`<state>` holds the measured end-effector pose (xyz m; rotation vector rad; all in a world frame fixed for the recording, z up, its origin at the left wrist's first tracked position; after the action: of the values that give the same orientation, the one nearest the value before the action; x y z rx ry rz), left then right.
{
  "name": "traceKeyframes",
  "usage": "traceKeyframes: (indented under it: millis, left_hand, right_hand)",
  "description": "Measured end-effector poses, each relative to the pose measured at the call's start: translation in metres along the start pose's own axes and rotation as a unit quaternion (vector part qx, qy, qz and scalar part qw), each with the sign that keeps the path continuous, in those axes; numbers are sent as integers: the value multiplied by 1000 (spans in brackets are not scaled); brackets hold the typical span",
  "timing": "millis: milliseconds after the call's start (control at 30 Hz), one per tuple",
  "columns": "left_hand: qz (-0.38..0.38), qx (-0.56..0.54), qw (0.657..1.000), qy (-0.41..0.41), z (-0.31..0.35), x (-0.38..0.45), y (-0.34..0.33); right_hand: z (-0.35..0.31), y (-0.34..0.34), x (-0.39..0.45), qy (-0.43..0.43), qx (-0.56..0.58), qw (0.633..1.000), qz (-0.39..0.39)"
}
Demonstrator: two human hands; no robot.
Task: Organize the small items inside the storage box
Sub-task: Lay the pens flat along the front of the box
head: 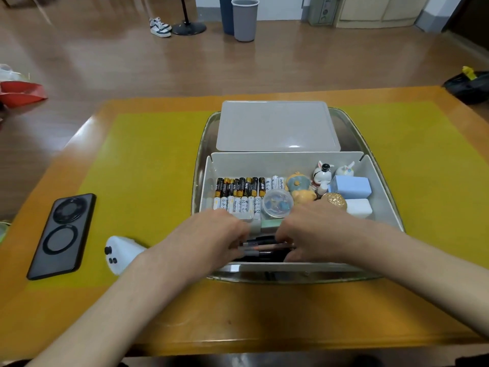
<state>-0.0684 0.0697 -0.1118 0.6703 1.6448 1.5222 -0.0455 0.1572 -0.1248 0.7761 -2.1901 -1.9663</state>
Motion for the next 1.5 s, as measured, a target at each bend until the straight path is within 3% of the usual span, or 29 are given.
traceKeyframes:
  millis: [200,400,567,800,1067,1167,1267,1500]
  left_hand:
    - [-56,4,998,12,-11,11,-22]
    - [-38,62,997,-8,-9,18,-25]
    - [-25,91,995,-7,-11,20,-23]
    - [16,23,999,-19,-25,4,-6]
    - [32,9,999,-42,-22,-3,2]
    - [24,19,998,-50,-18,-3,2]
    - [23,38,997,-58,-10,-1,1]
    - [-39,112,992,-47,4,13,-24]
  right_hand:
    - [-16,-4,12,48,-27,998,-5]
    - [1,5,8,50,-30,998,4]
    - [20,16,-3,9,-23,999,42]
    - [10,16,3,16,81,993,80]
    - [8,22,5,0,117,989,89]
    - [28,38,-17,-27,149,982,111]
    - [36,35,-31,-55,149,984,84]
    - [35,27,-32,-74,110,986,104]
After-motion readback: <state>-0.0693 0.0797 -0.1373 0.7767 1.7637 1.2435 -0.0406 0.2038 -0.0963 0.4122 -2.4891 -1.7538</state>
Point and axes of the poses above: each hand's wrist, its own x-axis towards the middle knuckle, its own y-axis out of the back of the hand, z = x × y, the point moved 10 cm from there along x, towards the middle knuckle, and after that the axes turned 9 degrees about x, right-handed, at the moved point
